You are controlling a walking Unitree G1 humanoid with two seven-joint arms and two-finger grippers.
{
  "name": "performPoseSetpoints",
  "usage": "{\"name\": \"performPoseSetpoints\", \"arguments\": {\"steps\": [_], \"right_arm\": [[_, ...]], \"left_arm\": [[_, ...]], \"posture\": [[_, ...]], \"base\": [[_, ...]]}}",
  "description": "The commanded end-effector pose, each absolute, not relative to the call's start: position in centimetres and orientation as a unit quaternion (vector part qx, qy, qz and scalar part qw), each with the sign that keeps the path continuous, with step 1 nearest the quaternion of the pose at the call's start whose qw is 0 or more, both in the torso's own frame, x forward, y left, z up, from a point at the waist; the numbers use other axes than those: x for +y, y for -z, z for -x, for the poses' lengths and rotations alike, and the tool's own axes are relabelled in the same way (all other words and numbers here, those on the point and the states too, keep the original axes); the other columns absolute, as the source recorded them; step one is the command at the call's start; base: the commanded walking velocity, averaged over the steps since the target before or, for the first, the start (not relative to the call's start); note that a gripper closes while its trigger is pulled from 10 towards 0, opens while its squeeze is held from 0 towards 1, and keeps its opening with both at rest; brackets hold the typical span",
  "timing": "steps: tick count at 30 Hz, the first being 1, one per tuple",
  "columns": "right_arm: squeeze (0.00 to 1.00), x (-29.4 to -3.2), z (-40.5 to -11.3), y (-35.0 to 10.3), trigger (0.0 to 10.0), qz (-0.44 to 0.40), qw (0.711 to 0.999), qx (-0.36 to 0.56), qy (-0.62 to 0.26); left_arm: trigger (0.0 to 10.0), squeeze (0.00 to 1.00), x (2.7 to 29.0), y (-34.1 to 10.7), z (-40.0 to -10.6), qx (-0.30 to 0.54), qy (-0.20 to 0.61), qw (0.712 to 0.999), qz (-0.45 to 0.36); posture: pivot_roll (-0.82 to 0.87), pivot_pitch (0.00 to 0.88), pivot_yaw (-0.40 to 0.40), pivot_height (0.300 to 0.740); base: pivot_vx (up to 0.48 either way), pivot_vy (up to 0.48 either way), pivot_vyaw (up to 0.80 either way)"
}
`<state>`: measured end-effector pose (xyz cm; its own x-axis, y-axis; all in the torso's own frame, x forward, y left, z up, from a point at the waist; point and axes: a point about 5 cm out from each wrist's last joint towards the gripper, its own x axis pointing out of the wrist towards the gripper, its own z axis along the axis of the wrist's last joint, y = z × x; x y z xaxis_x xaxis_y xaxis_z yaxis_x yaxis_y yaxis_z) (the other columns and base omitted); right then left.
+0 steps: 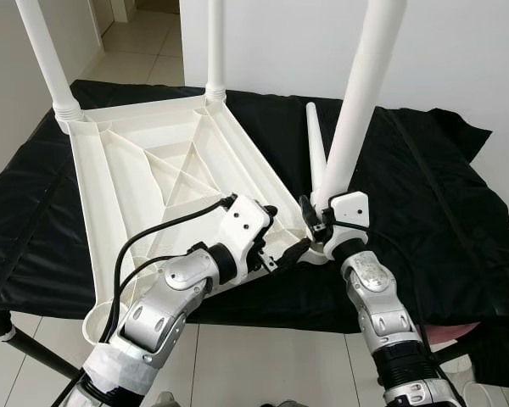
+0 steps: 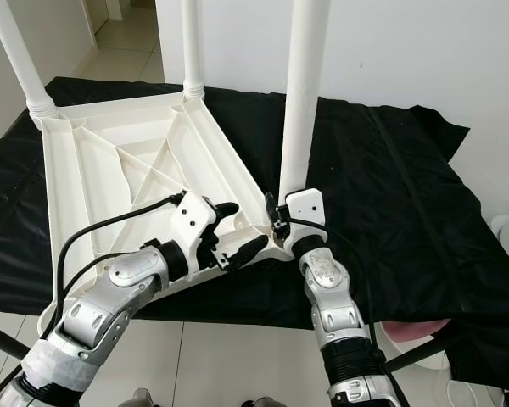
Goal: Building children table
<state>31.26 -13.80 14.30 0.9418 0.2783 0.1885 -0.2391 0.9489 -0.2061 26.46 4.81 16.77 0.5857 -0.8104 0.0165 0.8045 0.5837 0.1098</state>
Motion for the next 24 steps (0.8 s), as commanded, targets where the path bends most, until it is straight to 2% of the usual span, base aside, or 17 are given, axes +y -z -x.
{"name": "performPoseSetpoints", "arguments": {"steps": [1,24], "right_arm": [[0.00,-14.0,-31.0,-13.8,10.0,0.099,0.981,-0.099,-0.136],[0.00,-13.8,-30.3,-12.9,10.0,0.110,0.975,-0.088,-0.174]], "left_arm": [[10.0,0.00,4.3,-16.7,-25.7,-0.026,0.502,0.863,-0.044],[10.0,0.00,4.6,-15.2,-25.6,0.011,0.491,0.869,-0.061]], "posture": [[0.05,0.033,-0.076,0.740],[0.05,0.049,-0.073,0.740]], "base": [[0.000,0.000,0.00],[0.000,0.000,0.00]]}}
